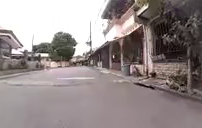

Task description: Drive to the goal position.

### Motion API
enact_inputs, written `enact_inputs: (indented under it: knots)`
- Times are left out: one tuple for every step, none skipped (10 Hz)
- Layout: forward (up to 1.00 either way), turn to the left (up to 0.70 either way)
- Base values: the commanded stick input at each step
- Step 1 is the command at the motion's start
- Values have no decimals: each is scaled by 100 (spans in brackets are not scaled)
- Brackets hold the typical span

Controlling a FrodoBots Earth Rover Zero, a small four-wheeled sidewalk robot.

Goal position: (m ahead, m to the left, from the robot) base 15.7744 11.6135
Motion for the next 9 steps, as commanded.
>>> enact_inputs:
  knots:
    - [70, 0]
    - [70, 0]
    - [70, 21]
    - [70, 35]
    - [70, 28]
    - [70, 3]
    - [70, 0]
    - [70, 0]
    - [70, 0]
